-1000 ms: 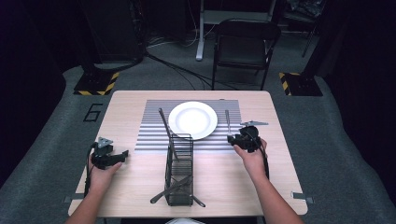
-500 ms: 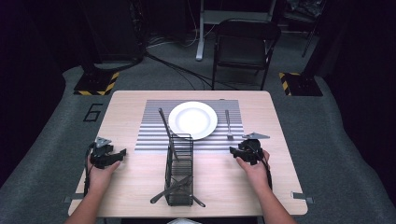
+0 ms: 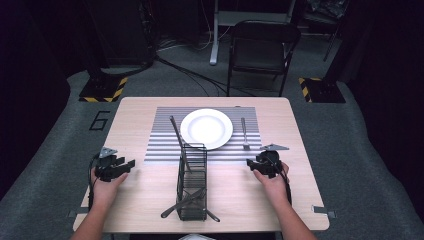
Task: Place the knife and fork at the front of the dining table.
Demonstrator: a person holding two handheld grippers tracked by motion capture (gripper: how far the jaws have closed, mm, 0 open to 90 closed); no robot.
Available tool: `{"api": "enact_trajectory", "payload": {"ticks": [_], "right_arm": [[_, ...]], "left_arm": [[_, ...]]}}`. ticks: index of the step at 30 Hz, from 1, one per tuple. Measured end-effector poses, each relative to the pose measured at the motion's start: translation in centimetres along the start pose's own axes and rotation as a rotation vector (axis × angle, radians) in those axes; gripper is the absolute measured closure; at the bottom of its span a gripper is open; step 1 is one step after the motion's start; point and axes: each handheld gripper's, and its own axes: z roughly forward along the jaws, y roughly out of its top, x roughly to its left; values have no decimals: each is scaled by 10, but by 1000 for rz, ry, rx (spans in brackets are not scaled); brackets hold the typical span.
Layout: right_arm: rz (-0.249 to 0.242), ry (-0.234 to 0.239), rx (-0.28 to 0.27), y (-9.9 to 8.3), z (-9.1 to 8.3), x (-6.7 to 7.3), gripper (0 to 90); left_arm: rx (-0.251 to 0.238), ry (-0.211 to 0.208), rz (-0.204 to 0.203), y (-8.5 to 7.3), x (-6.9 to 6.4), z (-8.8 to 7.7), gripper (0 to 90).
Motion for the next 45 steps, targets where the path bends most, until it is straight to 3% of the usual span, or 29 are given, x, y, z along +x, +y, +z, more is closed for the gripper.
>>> {"api": "enact_trajectory", "payload": {"ticks": [8, 14, 22, 35, 45], "right_arm": [[12, 0, -2, 0, -2, -1, 530], [5, -4, 8, -1, -1, -2, 530], [6, -6, 3, -1, -3, -2, 520], [12, -1, 7, -1, -3, -1, 517], [16, 2, 7, -1, -2, -1, 519]], "left_arm": [[9, -91, 82, 16, -32, -7, 533], [33, -161, 80, 23, -46, -10, 553], [44, -197, 97, 37, -59, -14, 580], [43, -251, 184, 74, -90, -29, 593], [35, -286, 215, 95, -109, -37, 597]]}}
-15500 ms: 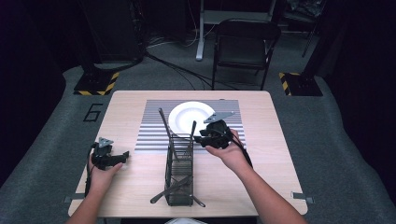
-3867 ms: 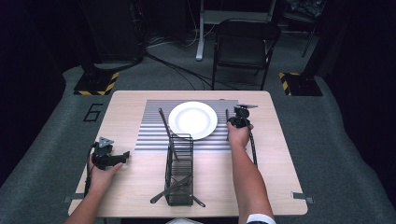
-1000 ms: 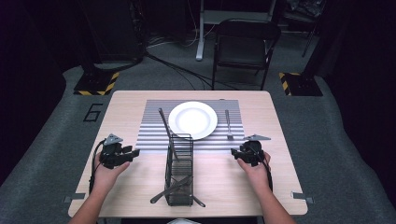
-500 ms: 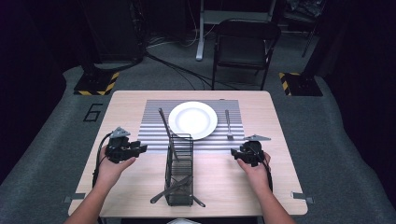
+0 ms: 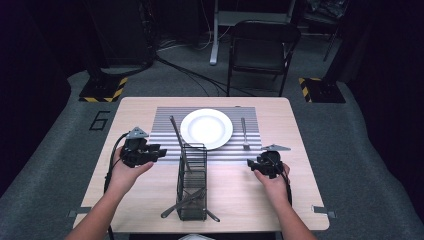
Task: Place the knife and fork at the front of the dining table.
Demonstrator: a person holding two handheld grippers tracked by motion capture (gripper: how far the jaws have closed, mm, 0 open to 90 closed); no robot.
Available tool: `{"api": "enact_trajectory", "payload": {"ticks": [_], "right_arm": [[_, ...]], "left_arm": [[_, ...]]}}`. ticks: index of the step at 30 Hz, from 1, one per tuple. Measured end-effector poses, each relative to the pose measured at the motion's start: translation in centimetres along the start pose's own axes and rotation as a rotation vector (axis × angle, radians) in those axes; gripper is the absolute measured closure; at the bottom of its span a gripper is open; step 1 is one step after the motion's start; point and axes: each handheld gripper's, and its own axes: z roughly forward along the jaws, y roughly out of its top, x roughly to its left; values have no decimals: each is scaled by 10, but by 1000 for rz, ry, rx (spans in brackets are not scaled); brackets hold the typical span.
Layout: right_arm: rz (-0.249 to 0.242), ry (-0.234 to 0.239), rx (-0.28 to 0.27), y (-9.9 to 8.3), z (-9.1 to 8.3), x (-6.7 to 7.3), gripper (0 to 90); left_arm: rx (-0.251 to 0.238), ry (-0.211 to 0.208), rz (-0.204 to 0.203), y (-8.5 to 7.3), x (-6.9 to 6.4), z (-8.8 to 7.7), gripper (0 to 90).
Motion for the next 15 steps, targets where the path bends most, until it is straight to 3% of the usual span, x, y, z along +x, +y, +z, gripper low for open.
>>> {"api": "enact_trajectory", "payload": {"ticks": [15], "right_arm": [[5, 1, 9, 0, 1, -2, 527]], "left_arm": [[-20, -32, 30, 27, -17, 6, 553]]}}
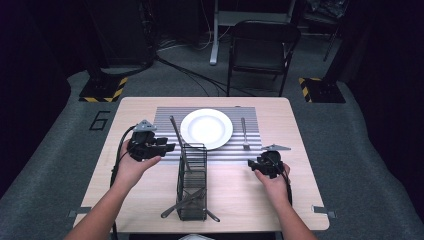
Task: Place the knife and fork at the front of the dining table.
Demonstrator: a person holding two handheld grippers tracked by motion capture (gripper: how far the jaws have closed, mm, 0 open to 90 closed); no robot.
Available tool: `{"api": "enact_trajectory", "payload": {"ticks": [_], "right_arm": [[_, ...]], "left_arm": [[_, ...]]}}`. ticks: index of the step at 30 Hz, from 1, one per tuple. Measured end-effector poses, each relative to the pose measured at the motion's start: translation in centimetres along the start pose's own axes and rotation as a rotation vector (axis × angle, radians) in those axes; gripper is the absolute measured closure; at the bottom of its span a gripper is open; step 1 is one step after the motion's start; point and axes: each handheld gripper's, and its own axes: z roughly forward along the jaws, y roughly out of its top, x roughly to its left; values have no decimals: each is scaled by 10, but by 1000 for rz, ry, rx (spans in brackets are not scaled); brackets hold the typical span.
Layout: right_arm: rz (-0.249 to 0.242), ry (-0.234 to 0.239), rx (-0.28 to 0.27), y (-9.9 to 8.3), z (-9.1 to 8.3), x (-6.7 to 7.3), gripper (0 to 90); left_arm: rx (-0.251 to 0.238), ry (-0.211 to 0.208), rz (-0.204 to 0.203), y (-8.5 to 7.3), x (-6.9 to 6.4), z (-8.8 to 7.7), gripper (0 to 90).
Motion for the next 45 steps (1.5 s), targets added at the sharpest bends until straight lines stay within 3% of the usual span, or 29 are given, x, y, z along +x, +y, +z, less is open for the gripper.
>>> {"api": "enact_trajectory", "payload": {"ticks": [11, 25, 34, 40, 42, 45], "right_arm": [[2, 5, 1, 0, 0, -1, 530], [9, 12, 5, -1, 1, -3, 531], [21, 15, 7, -1, 2, -4, 531], [21, 15, 9, -1, 3, -4, 531], [19, 15, 8, -1, 3, -4, 531], [25, 16, 11, -1, 3, -5, 531]], "left_arm": [[19, -37, 1, 7, -6, 19, 551], [-3, -49, -1, 9, -11, 35, 611], [-11, -61, -18, 6, -8, 39, 671], [-20, -64, -2, 5, -12, 37, 772], [-24, -50, 14, 5, -12, 37, 773], [-24, -48, 6, 4, -14, 36, 776]]}}
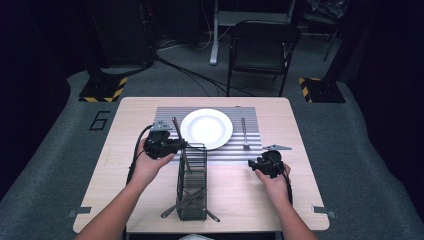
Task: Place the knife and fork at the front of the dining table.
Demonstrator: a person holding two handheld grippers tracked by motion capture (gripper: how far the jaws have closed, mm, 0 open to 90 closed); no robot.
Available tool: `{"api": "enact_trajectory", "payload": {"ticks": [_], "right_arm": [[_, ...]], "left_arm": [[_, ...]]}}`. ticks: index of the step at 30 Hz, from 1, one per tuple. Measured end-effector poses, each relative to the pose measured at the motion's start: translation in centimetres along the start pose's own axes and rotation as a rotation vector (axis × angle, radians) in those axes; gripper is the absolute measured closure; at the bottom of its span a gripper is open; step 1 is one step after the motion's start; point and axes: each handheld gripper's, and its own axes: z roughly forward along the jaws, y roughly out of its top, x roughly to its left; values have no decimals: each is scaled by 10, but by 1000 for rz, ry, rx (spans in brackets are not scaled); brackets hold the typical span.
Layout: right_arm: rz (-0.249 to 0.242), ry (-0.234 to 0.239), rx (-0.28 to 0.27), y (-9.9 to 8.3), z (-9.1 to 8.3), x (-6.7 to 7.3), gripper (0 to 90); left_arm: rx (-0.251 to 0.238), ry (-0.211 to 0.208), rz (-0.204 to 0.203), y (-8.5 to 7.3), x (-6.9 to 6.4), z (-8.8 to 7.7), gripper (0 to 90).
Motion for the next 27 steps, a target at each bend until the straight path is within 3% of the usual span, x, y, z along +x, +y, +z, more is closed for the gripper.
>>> {"api": "enact_trajectory", "payload": {"ticks": [10, 14, 19, 27], "right_arm": [[2, 2, 0, 0, 1, 0, 528], [1, 2, 5, -1, 1, 0, 528], [7, 4, 7, -1, 2, 0, 528], [17, 6, 6, -2, 3, 0, 528]], "left_arm": [[-11, 0, 65, -5, -18, -6, 807], [1, -6, 56, -4, -24, -2, 813], [9, 22, 81, -6, -26, 1, 817], [4, 13, 89, -5, -28, 2, 820]]}}
